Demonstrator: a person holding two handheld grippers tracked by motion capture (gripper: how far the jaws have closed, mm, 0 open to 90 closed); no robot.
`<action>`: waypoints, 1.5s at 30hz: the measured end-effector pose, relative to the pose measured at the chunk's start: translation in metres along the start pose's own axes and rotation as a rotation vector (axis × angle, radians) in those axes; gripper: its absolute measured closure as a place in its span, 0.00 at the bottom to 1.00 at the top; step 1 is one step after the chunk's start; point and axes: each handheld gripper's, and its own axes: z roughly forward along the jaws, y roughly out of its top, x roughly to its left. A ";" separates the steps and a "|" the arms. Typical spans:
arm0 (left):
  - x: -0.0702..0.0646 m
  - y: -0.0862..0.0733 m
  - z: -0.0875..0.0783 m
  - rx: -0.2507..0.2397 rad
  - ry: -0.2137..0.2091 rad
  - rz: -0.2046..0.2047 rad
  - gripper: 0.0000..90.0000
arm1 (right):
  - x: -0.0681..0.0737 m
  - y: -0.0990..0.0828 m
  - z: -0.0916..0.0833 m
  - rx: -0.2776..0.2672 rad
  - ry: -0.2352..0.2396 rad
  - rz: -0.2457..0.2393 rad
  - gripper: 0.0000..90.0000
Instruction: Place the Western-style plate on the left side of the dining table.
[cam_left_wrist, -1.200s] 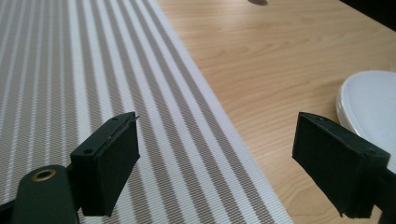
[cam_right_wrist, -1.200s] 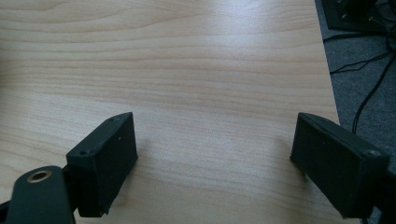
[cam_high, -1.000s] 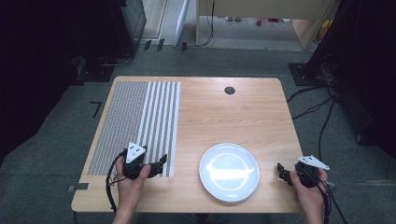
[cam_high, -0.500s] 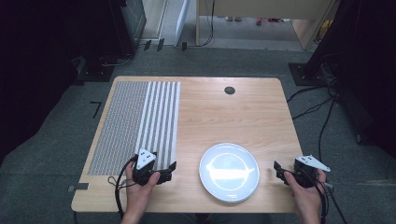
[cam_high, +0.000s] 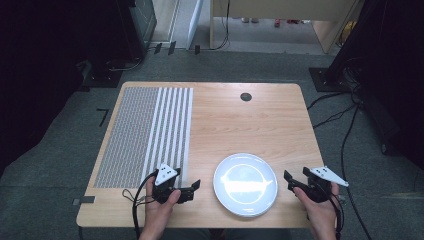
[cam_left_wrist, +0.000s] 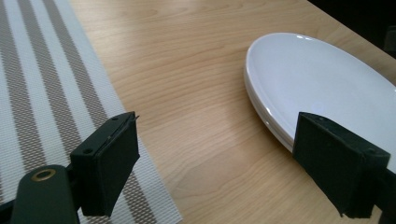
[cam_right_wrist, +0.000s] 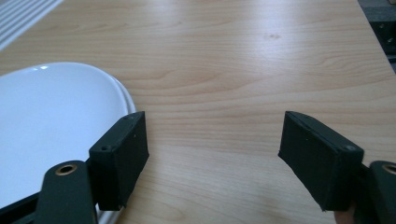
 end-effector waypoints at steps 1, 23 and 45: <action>-0.001 0.000 0.001 0.001 -0.001 0.003 0.16 | 0.002 0.000 0.000 -0.001 0.001 -0.001 0.28; -0.023 -0.006 0.014 0.044 -0.074 0.015 0.16 | 0.033 -0.005 0.008 -0.017 0.006 -0.058 0.62; -0.035 -0.011 0.022 0.094 -0.164 0.016 0.29 | 0.028 -0.009 0.012 0.060 0.192 0.062 0.87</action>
